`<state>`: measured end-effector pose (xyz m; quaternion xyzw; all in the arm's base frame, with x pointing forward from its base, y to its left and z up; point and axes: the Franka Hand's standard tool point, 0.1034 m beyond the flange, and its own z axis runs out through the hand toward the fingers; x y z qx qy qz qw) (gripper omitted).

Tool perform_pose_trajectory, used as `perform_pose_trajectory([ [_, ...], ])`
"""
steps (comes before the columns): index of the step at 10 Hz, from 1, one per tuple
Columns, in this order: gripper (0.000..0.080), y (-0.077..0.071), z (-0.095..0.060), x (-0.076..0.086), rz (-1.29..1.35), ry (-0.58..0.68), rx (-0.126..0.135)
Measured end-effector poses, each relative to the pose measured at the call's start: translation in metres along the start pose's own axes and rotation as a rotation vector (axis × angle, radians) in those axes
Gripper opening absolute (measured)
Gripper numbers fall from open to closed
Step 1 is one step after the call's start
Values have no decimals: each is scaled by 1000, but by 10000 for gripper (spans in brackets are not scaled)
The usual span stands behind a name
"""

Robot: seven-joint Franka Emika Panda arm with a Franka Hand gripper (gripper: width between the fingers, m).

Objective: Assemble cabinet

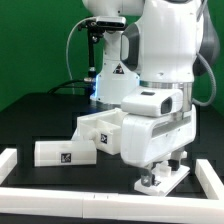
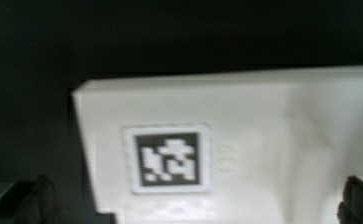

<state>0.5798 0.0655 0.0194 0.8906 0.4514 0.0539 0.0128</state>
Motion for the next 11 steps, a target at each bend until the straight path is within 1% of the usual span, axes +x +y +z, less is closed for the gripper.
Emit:
perform_pose_trajectory([
  [2,798,2,0,-2,-6,-2,1],
  [3,670,2,0,-2,-7,-3,2],
  [4,670,2,0,-2,-6,-3,2],
  [5,535,2,0,-2,-6,-3,2],
  [6,352,2,0,-2,-6,-3,2],
  [7,214,2,0,-2,-6,-3,2],
  [8,214,2,0,-2,-6,-3,2],
  [9,61,2,0,-1,-7,-2,1],
  [10,62,-4,-12,-2,-13,0,-2],
  [11,62,-17,-30,-4,-7,2,-4],
])
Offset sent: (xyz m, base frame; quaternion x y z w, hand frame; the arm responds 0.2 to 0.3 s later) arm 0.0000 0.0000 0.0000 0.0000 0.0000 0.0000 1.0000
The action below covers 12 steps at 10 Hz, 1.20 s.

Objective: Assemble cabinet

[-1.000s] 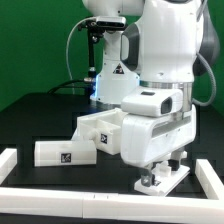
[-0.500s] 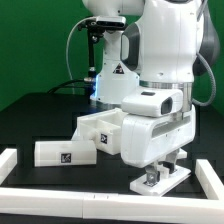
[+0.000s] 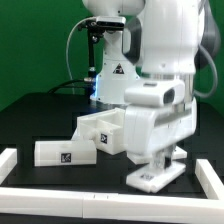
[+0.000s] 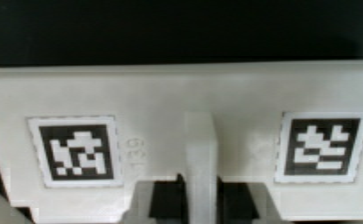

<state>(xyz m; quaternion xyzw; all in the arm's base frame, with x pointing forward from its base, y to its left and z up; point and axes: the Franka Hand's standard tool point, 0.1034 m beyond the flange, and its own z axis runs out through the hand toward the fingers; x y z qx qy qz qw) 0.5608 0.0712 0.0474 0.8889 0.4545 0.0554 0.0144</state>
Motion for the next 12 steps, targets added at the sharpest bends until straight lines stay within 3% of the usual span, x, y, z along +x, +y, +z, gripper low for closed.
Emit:
perform_pose_trajectory([
  [2,62,-40,-44,0,-4,16,-14],
  [3,62,-53,-55,8,3,41,-31],
  [7,62,-56,-51,8,-18,39,-27],
  [8,62,-76,-56,19,-79,81,-54],
  [10,62,-151,-54,30,-111,152,-45],
  [11,62,-169,-48,27,-144,187,-49],
  [12,62,-164,-46,23,-133,162,-40],
])
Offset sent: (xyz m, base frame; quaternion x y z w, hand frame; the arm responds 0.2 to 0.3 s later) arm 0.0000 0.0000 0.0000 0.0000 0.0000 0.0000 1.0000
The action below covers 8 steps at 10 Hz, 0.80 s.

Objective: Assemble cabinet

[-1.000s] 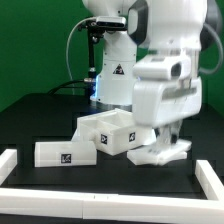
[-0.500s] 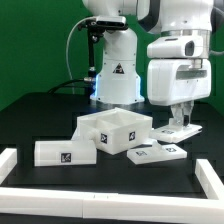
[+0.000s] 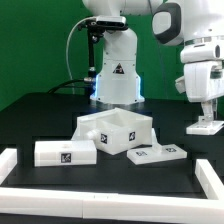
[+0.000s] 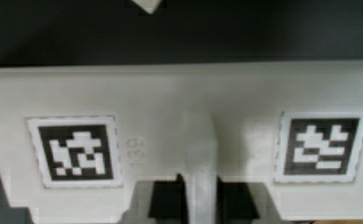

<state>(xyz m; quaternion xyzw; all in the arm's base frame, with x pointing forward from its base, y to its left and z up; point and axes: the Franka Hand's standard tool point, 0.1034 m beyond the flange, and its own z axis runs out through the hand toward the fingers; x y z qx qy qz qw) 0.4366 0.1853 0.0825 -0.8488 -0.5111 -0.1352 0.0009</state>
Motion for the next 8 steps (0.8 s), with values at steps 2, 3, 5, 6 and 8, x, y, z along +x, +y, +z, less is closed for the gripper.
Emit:
perform_pose_trajectory([
  [2,62,1,3,-2,-72,0,1],
  [3,63,1,17,-9,-158,-3,12],
  [5,64,-23,37,-6,-244,13,40],
  [6,64,-35,50,-6,-262,30,51],
  [8,64,-37,59,-7,-256,33,59],
])
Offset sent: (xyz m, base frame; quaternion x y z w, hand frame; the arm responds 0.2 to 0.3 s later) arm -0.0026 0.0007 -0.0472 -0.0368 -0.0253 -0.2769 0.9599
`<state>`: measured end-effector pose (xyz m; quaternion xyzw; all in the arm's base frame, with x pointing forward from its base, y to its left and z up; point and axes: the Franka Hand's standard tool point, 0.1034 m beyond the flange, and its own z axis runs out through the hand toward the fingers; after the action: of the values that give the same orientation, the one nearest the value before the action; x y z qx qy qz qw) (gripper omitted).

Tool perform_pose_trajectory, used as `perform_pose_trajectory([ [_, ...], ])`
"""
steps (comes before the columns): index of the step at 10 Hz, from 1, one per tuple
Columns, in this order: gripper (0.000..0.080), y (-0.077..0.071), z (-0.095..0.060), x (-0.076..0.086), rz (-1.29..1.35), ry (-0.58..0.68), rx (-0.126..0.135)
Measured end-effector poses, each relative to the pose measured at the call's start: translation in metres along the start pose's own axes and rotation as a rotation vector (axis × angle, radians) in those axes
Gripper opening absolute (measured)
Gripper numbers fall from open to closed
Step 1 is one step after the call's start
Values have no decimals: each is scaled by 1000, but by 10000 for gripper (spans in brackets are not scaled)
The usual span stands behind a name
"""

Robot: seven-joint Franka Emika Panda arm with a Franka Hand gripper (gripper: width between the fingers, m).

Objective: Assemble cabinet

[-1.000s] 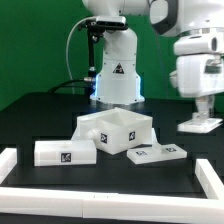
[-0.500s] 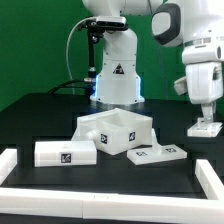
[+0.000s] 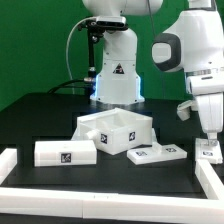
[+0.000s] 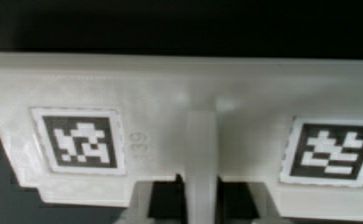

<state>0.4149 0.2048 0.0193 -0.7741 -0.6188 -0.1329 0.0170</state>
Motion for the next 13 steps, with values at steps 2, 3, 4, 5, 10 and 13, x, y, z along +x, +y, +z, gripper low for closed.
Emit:
perform_pose_trajectory([
  [2,178,0,0,0,0,0,0],
  [3,316,4,-2,-8,0,-26,11],
  [4,498,23,-21,-26,29,-79,16],
  [5,634,41,-43,-37,66,-118,9],
  [10,797,65,-62,-51,115,-159,8],
  [13,798,78,-49,-104,416,-154,-7],
])
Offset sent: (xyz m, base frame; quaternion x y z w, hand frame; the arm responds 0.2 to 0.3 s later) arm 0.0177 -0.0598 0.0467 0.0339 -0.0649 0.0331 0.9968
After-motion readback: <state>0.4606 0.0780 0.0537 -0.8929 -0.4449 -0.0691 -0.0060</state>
